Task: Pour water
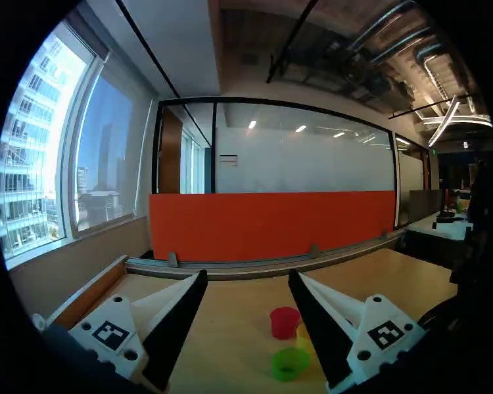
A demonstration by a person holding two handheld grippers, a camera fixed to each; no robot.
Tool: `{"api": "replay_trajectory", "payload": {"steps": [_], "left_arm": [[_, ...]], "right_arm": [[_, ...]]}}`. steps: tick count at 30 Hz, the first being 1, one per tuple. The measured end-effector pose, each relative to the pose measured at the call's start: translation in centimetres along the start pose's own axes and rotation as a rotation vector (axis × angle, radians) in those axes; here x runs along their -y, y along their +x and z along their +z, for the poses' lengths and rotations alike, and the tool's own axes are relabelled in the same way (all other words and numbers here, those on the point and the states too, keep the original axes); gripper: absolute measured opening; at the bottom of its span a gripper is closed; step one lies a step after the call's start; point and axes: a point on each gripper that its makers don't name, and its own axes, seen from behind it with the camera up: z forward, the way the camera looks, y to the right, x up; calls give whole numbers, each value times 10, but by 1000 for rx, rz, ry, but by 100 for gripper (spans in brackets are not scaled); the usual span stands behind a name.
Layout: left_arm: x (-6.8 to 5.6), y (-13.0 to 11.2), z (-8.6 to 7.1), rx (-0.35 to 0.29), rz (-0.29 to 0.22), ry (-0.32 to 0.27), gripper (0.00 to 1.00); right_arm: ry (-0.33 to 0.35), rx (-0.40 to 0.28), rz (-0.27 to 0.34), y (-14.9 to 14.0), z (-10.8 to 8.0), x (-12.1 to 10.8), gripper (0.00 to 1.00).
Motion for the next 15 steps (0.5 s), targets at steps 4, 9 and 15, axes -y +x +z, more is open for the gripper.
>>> {"api": "replay_trajectory", "payload": {"steps": [4,9,15], "left_arm": [[-4,9,2,8,1,-20,91],[-11,17,4,22,-12,-62,91],[-17,19,5,35,-9,-100,91]], "right_arm": [[22,9,10,7,3,5,99],[47,21,17,14,5,9,99],[87,32,21,18,7,15,99]]}}
